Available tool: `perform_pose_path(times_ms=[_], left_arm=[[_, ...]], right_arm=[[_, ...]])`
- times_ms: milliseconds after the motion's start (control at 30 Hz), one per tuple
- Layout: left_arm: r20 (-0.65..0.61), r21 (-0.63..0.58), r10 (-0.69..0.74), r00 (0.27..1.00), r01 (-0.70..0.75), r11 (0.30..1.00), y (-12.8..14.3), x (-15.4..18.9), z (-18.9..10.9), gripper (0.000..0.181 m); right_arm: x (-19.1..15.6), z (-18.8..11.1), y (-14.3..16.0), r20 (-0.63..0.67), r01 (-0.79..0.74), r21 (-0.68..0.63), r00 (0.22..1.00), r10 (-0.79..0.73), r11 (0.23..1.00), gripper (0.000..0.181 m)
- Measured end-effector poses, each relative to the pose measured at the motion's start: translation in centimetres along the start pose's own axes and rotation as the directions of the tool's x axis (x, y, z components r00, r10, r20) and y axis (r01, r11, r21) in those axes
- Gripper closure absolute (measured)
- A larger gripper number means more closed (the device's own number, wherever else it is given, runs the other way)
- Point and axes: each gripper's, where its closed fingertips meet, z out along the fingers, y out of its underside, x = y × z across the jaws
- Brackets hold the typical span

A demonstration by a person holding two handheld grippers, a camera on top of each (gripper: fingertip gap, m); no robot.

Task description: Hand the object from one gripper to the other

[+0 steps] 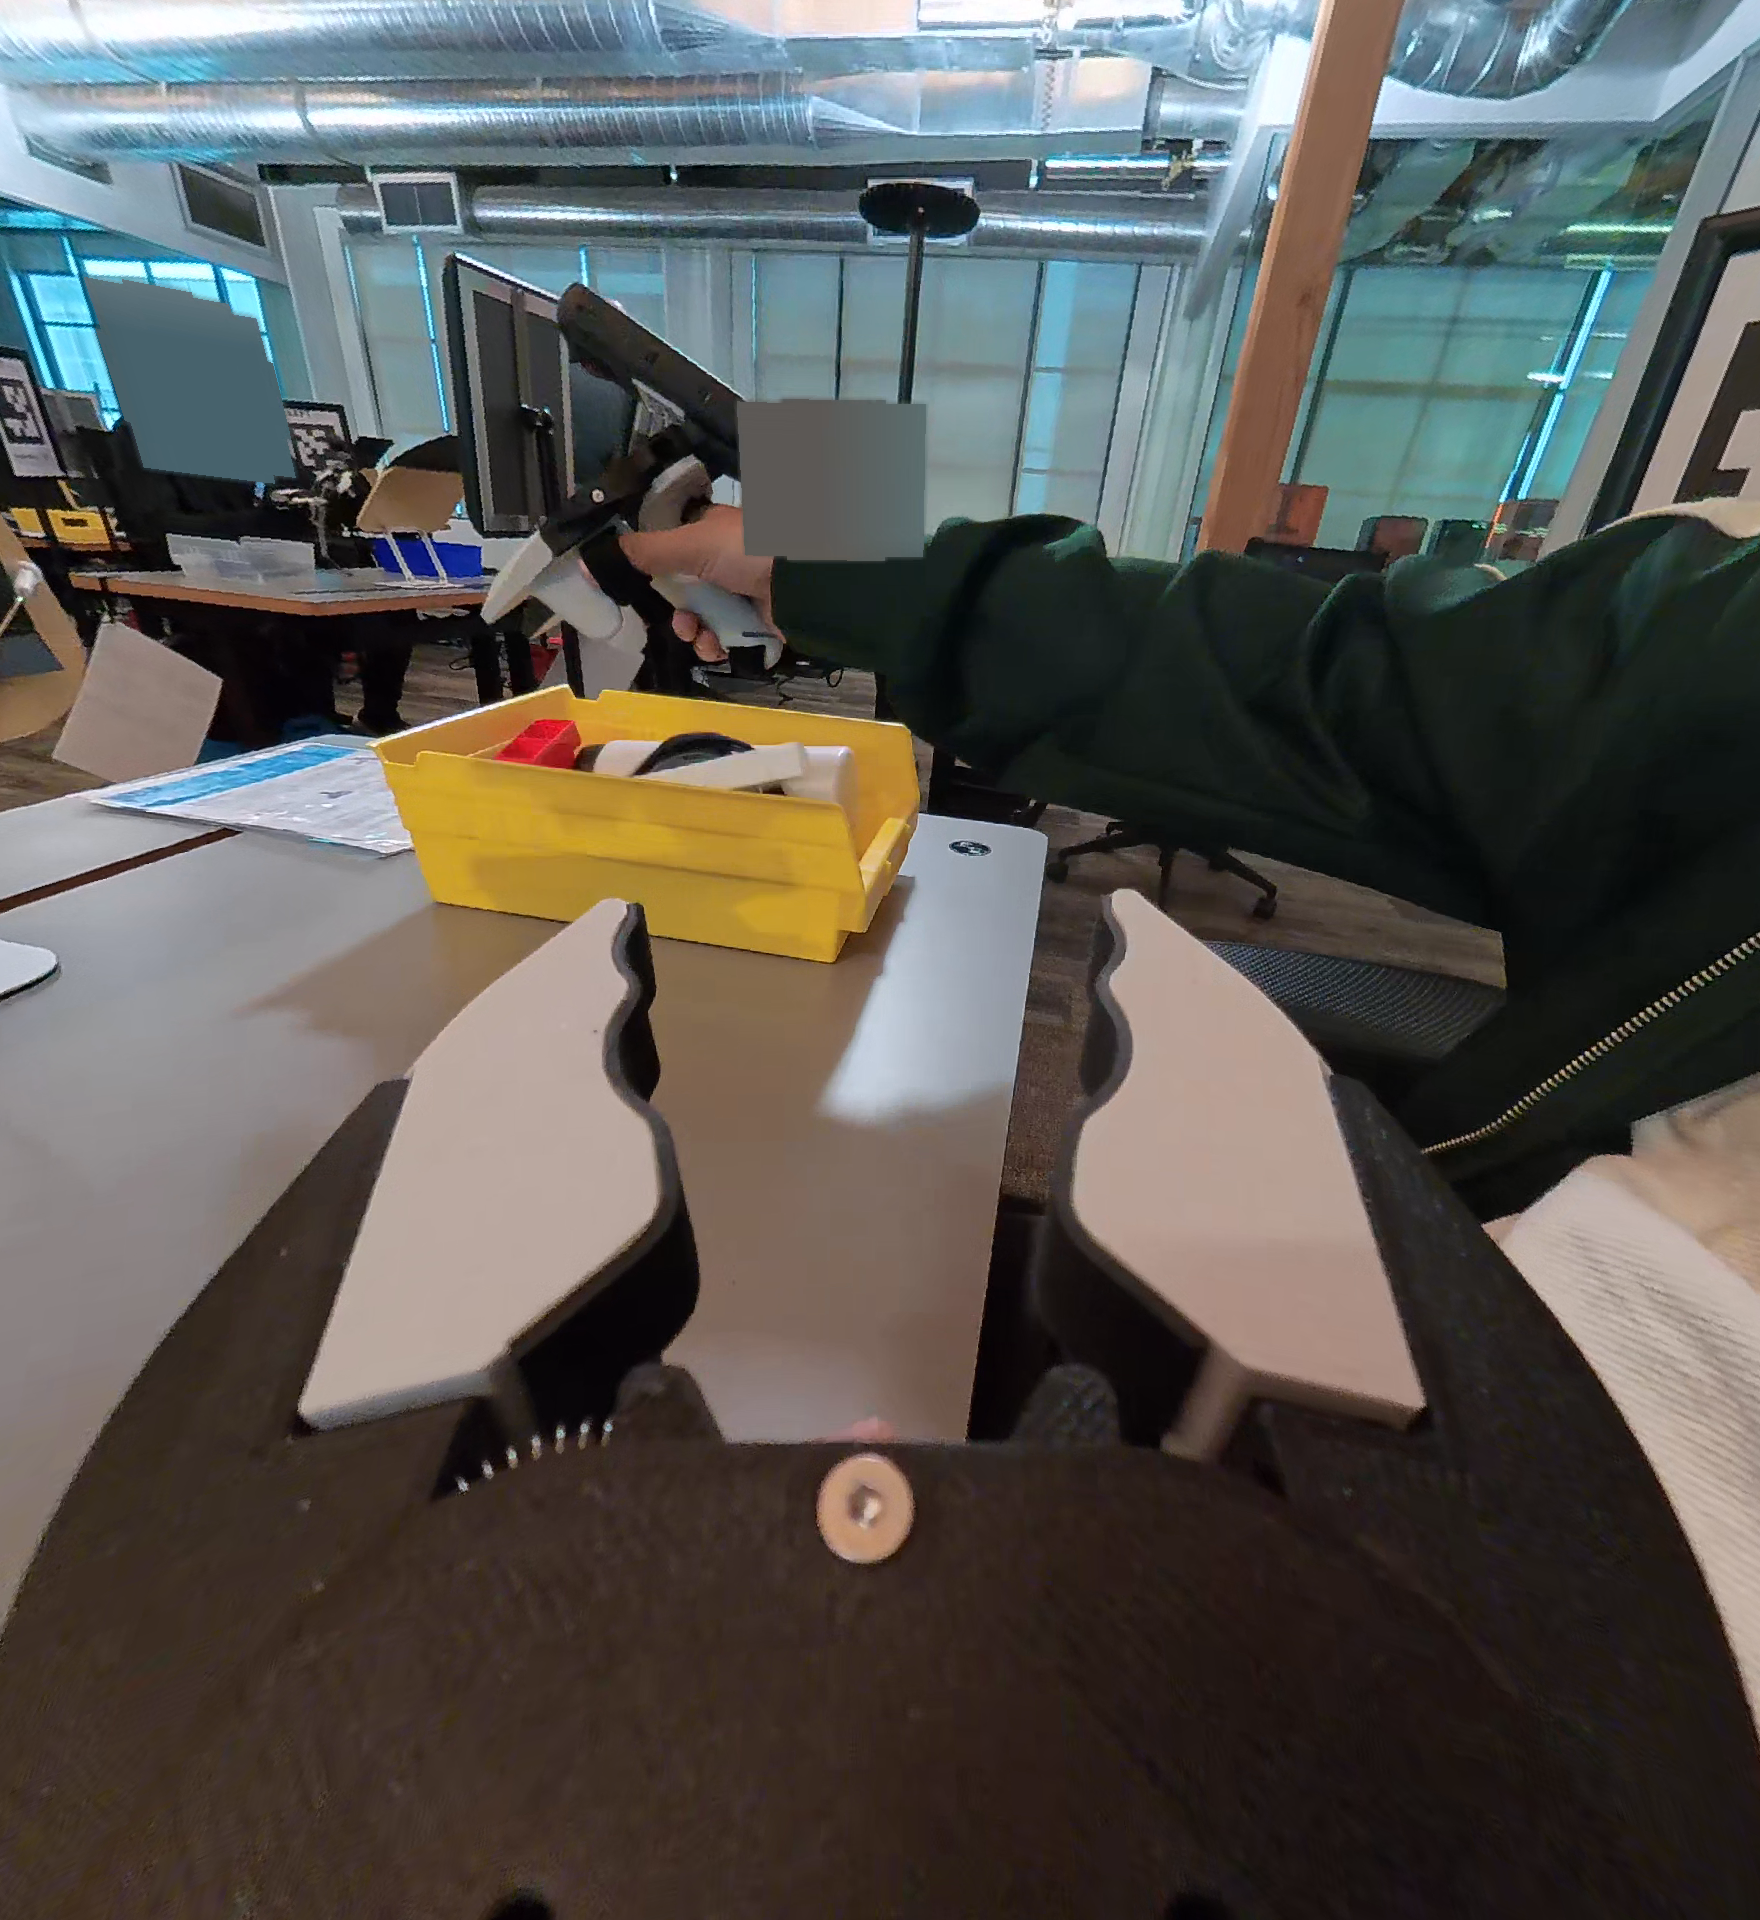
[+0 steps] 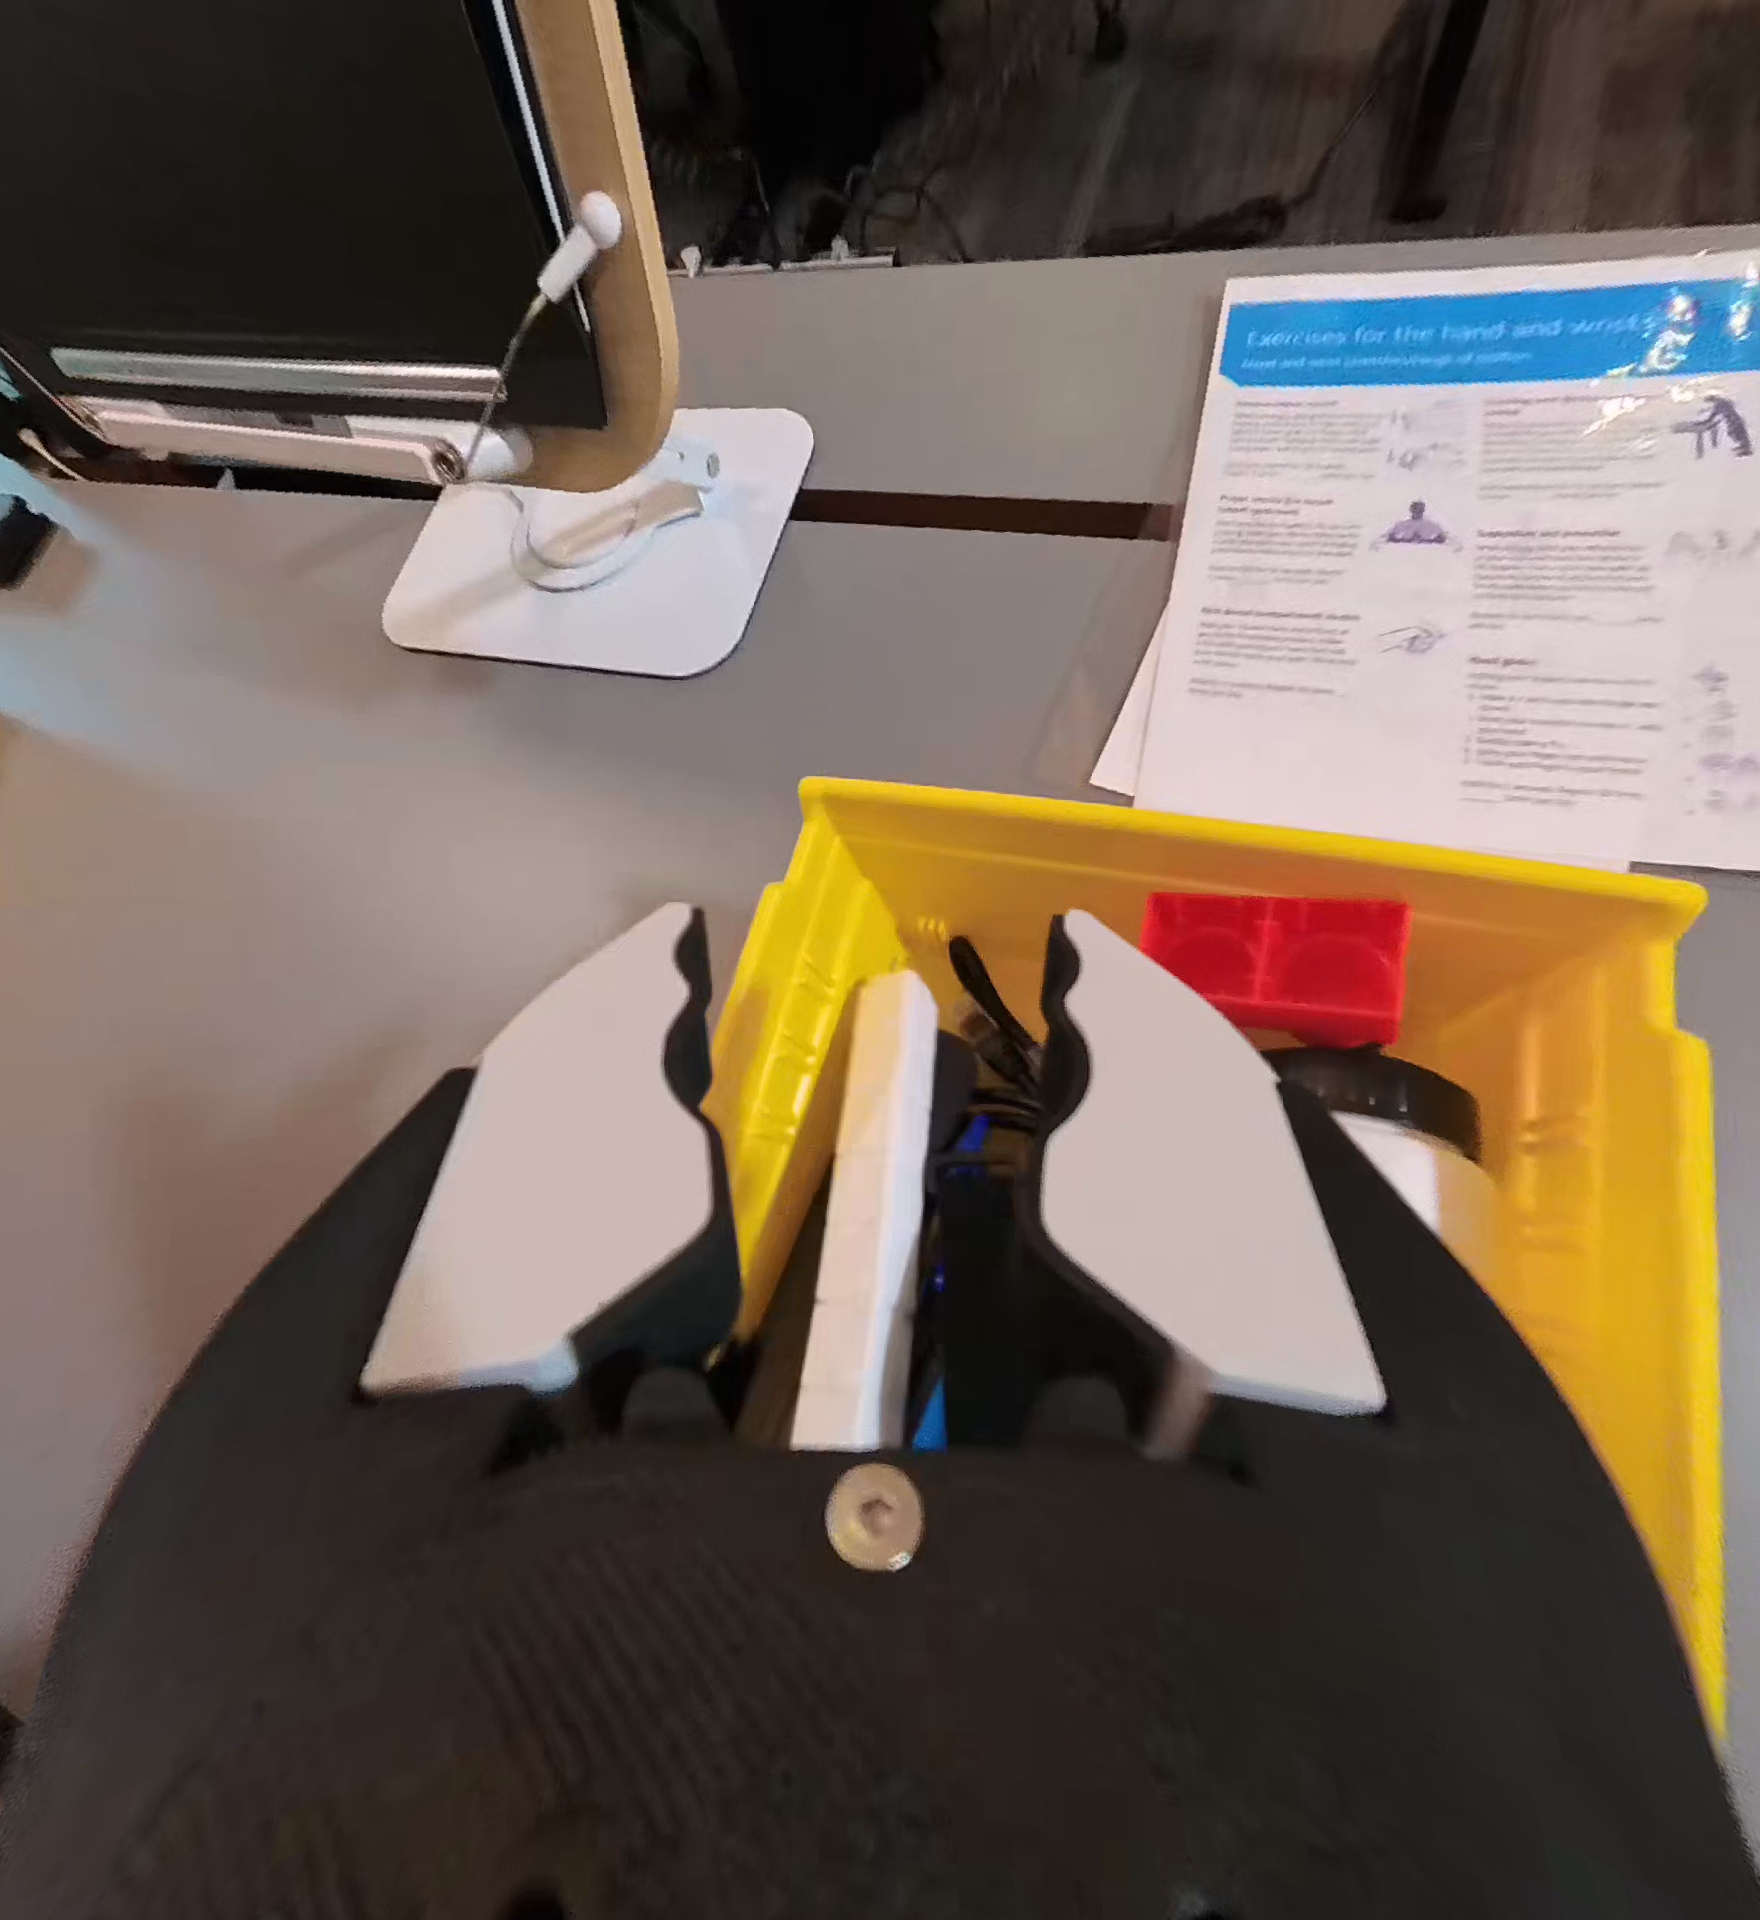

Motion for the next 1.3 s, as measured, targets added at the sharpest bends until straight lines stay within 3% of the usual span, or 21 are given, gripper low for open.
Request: perform_pose_path(times_ms=[33, 133, 267, 367, 467, 500, 567, 667, 767, 933, 1033, 1167, 1300], left_arm=[[0.004, 0.001, -0.004, 1.000, 0.004, 1.000, 0.0, -0.1, -0.1, 0.102], [0.014, -0.036, -0.031, 0.999, 0.032, 0.999, 0.5, -0.3, -0.3, 0.110], [0.115, -0.103, -0.025, 0.993, 0.036, 0.994, 1.6, -1.8, -0.6, 0.115], [0.239, -0.227, 0.033, 0.970, 0.023, 0.974, 3.9, -4.1, -0.7, 0.107], [0.348, -0.458, 0.235, 0.908, -0.054, 0.888, 7.3, -7.2, -1.7, 0.101], [0.372, -0.525, 0.316, 0.873, -0.084, 0.847, 8.0, -8.3, -2.2, 0.100], [0.386, -0.638, 0.453, 0.803, -0.122, 0.760, 8.6, -9.9, -3.1, 0.097], [0.375, -0.721, 0.575, 0.728, -0.160, 0.674, 9.0, -11.1, -4.2, 0.096], [0.387, -0.730, 0.579, 0.718, -0.145, 0.668, 9.4, -11.8, -4.4, 0.093], [0.487, -0.760, 0.538, 0.688, 0.031, 0.649, 11.6, -14.4, -6.4, 0.043], [0.558, -0.748, 0.506, 0.658, 0.135, 0.650, 12.4, -15.6, -7.9, 0.035], [0.617, -0.698, 0.455, 0.642, 0.181, 0.693, 12.1, -16.4, -8.3, 0.036], [0.590, -0.778, 0.597, 0.544, 0.184, 0.601, 11.6, -18.1, -9.4, 0.036]], right_arm=[[-0.5, -0.4, -0.4, 0.011, 0.003, 0.038, 1.000, -0.004, 0.999, 0.119], [-3.7, -3.0, -1.9, 0.067, 0.053, 0.198, 0.995, -0.068, 0.979, 0.119], [-12.0, -7.6, -1.2, 0.162, 0.156, 0.398, 0.958, -0.236, 0.904, 0.117], [-19.2, -8.7, 3.8, 0.239, 0.210, 0.528, 0.893, -0.381, 0.823, 0.130], [-25.0, -6.6, 11.4, 0.279, 0.284, 0.549, 0.825, -0.492, 0.786, 0.133], [-26.3, -5.2, 13.9, 0.276, 0.339, 0.521, 0.801, -0.531, 0.783, 0.126], [-27.9, -2.7, 18.0, 0.284, 0.429, 0.428, 0.771, -0.569, 0.795, 0.119], [-29.9, -2.3, 18.8, 0.243, 0.534, 0.443, 0.701, -0.670, 0.720, 0.104], [-30.2, -2.0, 18.9, 0.188, 0.582, 0.478, 0.664, -0.724, 0.658, 0.098], [-29.8, 0.0, 19.9, 0.185, 0.603, 0.416, 0.677, -0.713, 0.681, 0.064], [-30.5, 0.3, 20.5, 0.177, 0.625, 0.419, 0.656, -0.734, 0.659, 0.050], [-33.3, -1.3, 20.9, 0.110, 0.699, 0.494, 0.540, -0.834, 0.518, 0.044], [-38.5, -4.9, 22.1, 0.054, 0.696, 0.641, 0.380, -0.923, 0.324, 0.042]])
